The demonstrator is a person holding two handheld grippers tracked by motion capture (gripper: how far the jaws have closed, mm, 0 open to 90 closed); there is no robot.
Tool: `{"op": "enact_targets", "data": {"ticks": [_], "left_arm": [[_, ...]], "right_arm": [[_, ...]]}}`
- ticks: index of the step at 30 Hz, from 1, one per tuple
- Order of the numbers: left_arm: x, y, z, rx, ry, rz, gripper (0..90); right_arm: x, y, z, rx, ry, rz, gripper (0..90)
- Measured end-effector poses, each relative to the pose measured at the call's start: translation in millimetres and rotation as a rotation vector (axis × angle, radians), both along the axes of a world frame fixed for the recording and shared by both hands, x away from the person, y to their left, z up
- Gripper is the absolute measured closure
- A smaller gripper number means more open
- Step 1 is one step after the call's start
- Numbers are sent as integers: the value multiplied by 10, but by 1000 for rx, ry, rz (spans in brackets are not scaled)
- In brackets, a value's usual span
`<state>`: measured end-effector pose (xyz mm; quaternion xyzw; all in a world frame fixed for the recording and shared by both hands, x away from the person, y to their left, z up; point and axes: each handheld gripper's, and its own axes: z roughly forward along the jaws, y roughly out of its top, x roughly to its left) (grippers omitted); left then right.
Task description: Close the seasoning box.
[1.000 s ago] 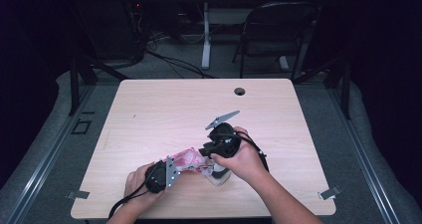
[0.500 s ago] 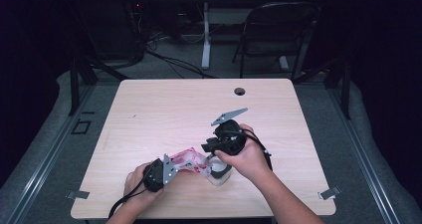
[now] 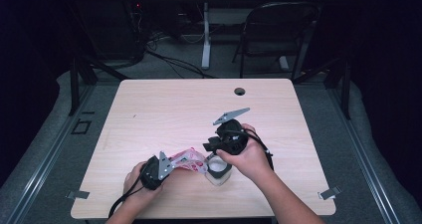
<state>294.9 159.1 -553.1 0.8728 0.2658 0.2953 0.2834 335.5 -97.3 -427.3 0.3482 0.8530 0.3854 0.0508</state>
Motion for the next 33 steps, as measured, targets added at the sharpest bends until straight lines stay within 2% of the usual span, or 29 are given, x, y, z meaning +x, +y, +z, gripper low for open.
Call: {"op": "enact_targets", "data": {"ticks": [5,10,12,14,17,19,22,23,31,33], "left_arm": [[16,19,-4,-7,3,9,850],[47,61,-11,-51,48,18,850],[57,73,-15,-64,52,24,850],[86,115,-21,-105,84,37,850],[112,147,-35,-145,106,52,850],[127,169,-40,-159,118,57,849],[154,206,-54,-205,147,71,849],[154,206,-54,-205,147,71,849],[227,317,-103,-310,218,107,849],[237,333,-116,-326,224,115,848]], "right_arm": [[1,-26,-5,1,0,-9,692],[0,-42,-17,-2,-2,-6,680],[-2,-44,-19,-5,-1,-7,679],[-8,-47,-41,3,-2,-14,676],[-10,-55,-47,0,-1,-13,677],[-14,-64,-50,2,0,-17,677],[-20,-82,-55,13,-5,-20,679],[-24,-89,-52,13,-5,-21,680],[-46,-126,-66,26,-11,-25,679],[-51,-135,-74,31,-13,-27,678]]}}
